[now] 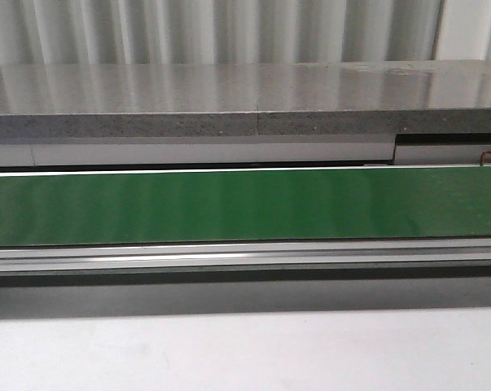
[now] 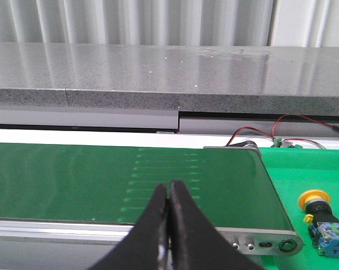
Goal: Move button from right to left
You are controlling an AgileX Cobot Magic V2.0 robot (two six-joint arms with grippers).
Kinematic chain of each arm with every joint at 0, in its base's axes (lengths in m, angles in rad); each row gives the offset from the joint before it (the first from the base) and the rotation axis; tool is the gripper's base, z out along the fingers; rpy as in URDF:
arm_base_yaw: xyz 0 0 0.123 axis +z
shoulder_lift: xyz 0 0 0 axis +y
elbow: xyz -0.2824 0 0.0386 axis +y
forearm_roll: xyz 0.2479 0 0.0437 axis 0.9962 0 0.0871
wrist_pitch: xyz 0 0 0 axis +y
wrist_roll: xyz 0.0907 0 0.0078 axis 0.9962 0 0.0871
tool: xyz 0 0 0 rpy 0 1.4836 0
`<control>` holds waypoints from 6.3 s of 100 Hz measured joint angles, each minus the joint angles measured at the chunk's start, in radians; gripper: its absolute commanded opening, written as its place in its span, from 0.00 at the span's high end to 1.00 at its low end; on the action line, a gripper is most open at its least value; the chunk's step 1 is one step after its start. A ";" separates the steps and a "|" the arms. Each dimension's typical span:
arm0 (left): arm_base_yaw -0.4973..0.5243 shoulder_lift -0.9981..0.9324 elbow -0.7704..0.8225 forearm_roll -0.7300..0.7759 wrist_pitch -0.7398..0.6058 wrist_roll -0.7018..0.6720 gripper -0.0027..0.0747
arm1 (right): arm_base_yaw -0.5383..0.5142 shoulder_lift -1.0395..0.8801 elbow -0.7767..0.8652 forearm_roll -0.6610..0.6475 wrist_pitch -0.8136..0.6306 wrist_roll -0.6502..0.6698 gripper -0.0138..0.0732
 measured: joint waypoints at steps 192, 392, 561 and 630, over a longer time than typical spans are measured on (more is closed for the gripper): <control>0.000 0.000 0.000 0.000 0.000 0.000 0.99 | 0.000 0.694 -0.686 0.111 0.735 0.010 0.19; 0.000 0.000 0.000 0.000 0.000 0.000 0.99 | -0.524 1.888 -1.183 0.070 0.503 -0.266 0.20; 0.000 0.000 0.000 0.000 0.000 0.000 0.99 | -0.288 1.696 -1.190 0.254 0.759 -0.273 0.21; 0.000 0.000 0.000 0.000 0.000 0.000 0.99 | -0.229 1.284 -1.071 0.264 0.573 -0.367 0.10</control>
